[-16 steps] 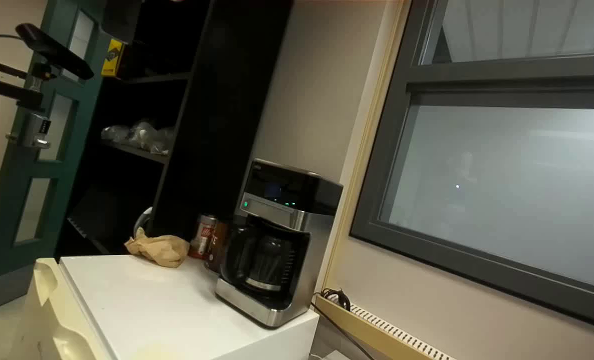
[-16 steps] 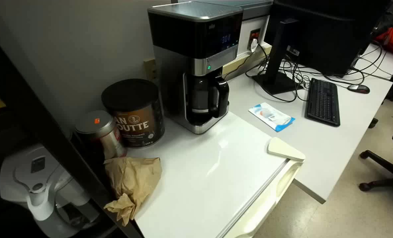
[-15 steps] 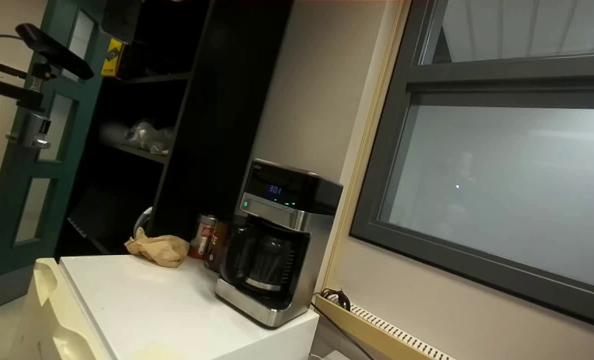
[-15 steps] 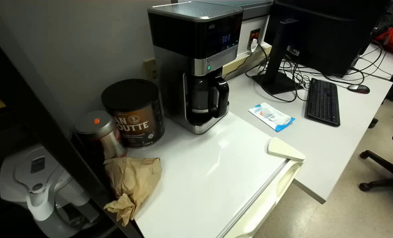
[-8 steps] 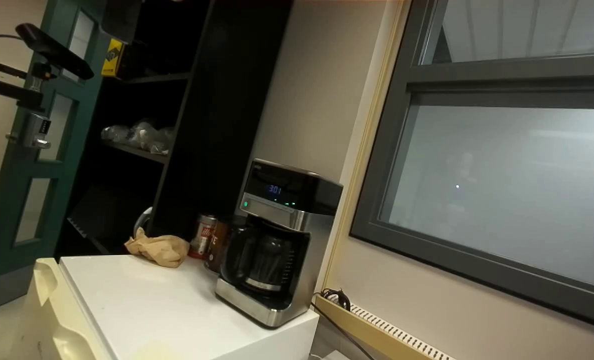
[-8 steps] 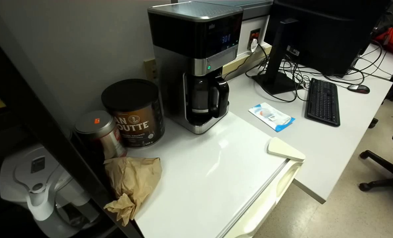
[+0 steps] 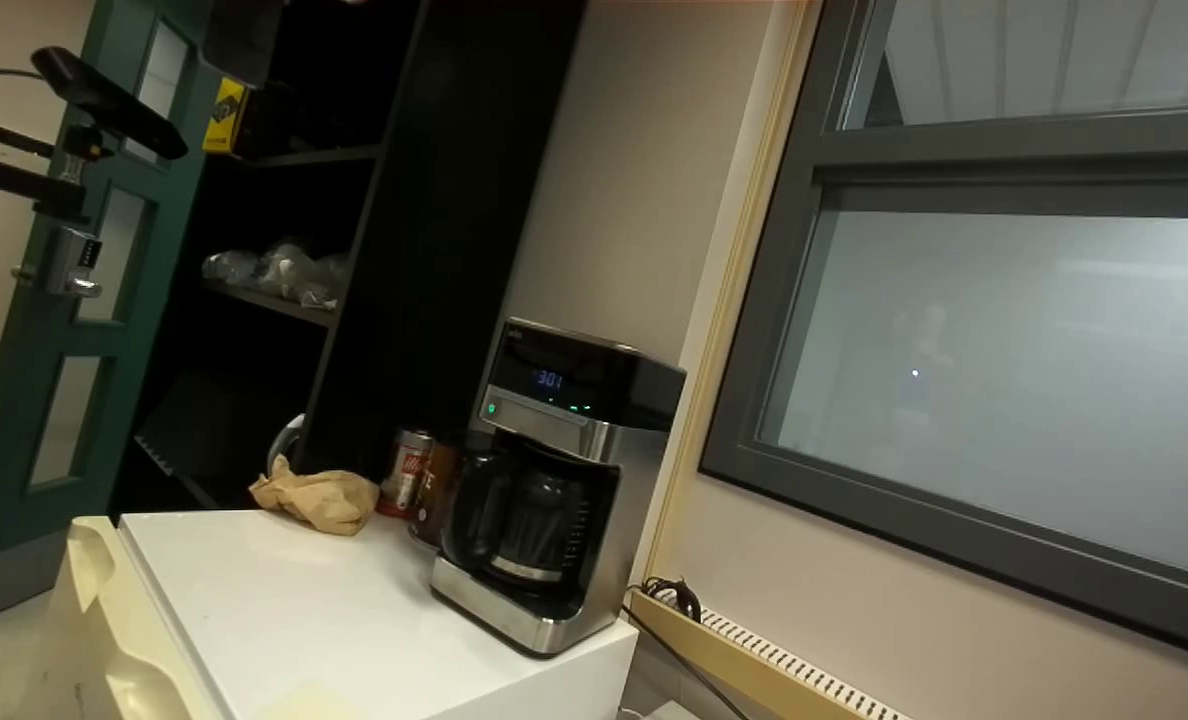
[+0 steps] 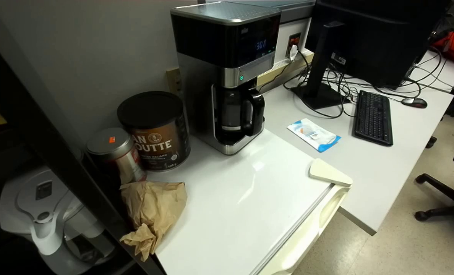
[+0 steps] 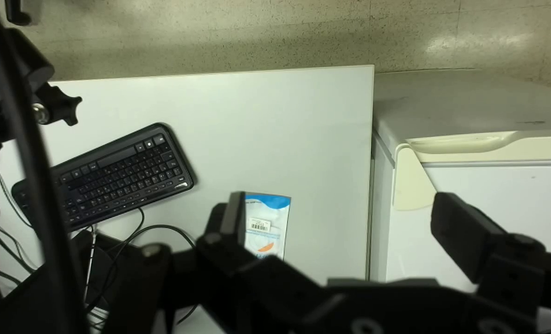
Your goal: Press a button on the coffee maker
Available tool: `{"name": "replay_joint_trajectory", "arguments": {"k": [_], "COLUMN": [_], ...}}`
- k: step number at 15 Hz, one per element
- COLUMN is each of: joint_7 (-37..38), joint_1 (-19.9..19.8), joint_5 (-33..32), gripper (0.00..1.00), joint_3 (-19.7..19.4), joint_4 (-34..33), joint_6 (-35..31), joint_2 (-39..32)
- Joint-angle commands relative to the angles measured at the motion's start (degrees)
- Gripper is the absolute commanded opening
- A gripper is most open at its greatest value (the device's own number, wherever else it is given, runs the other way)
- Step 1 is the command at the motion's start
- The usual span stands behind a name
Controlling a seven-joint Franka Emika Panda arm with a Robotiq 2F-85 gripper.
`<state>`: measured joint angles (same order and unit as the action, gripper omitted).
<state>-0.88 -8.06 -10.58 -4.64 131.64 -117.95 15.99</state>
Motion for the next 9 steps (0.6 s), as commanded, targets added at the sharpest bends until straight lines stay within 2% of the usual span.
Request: {"name": "replay_joint_trajectory", "arguments": {"k": [1,5,9], "joint_7": [0.07,-2.5,-10.93], "joint_1": [0.43,1.31,4.18], "joint_5": [-0.11,-0.39,0.54], "gripper": [1.0,1.0,1.0], "joint_3": [-0.41,-0.07,0.45], "joint_4": [-0.1,-1.96,-6.79], "joint_6": [0.14,0.31,-0.17], "joint_2": [-0.01,-2.33,-8.24]}}
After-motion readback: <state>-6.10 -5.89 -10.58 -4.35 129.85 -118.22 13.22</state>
